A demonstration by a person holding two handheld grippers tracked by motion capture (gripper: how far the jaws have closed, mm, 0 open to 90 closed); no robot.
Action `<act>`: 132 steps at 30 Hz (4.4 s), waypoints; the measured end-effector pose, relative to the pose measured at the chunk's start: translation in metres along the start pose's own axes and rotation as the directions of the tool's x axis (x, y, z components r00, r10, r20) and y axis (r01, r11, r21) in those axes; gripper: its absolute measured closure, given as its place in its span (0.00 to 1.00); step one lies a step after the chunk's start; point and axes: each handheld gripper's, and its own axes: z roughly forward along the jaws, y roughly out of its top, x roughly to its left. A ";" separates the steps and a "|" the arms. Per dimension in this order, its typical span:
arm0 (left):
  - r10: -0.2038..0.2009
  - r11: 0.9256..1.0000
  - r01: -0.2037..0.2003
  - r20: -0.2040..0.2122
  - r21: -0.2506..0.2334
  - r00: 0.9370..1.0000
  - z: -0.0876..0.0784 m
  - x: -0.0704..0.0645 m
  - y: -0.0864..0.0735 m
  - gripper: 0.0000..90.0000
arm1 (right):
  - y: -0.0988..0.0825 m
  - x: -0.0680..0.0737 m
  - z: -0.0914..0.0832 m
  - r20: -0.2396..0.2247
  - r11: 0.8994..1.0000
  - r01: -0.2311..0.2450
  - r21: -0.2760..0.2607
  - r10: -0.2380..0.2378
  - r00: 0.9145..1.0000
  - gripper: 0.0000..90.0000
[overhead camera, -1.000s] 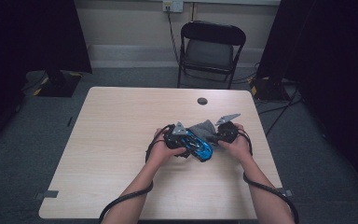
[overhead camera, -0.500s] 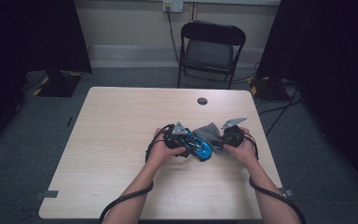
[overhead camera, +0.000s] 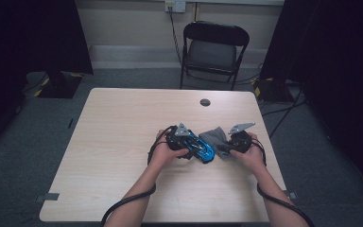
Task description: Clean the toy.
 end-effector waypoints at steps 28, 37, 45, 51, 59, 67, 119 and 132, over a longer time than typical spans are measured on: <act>-0.005 1.000 0.005 -0.005 0.001 1.000 0.000 -0.001 0.000 0.17 | -0.028 0.010 -0.025 -0.007 0.999 -0.047 -0.020 0.047 0.999 0.84; -0.005 1.000 0.005 -0.005 0.003 1.000 0.001 -0.001 0.001 0.17 | -0.036 0.012 -0.032 -0.012 0.999 -0.050 -0.021 0.049 0.999 0.84; -0.005 1.000 0.005 -0.007 0.004 1.000 0.001 -0.001 0.001 0.17 | -0.045 0.014 -0.040 -0.013 0.998 -0.055 -0.026 0.054 0.998 0.84; -0.008 1.000 0.008 -0.013 0.001 1.000 0.001 -0.002 0.001 0.17 | -0.053 0.016 -0.046 -0.015 0.998 -0.052 -0.028 0.051 0.999 0.84; -0.008 1.000 0.008 -0.015 0.003 1.000 0.001 -0.002 0.001 0.17 | -0.060 0.015 -0.057 -0.008 0.998 -0.057 -0.024 0.057 0.998 0.84; -0.010 1.000 0.010 -0.016 0.000 1.000 0.001 -0.002 0.001 0.17 | -0.051 0.011 -0.064 -0.002 0.994 -0.081 -0.074 0.081 0.997 0.84; -0.003 1.000 0.003 -0.006 -0.012 1.000 0.001 -0.003 -0.001 0.17 | 0.035 0.003 0.038 0.036 1.000 -0.011 -0.026 0.012 0.999 0.83; -0.005 1.000 0.005 -0.008 -0.008 1.000 0.001 -0.003 0.000 0.17 | 0.026 0.000 0.028 0.008 1.000 0.008 -0.023 -0.007 1.000 0.83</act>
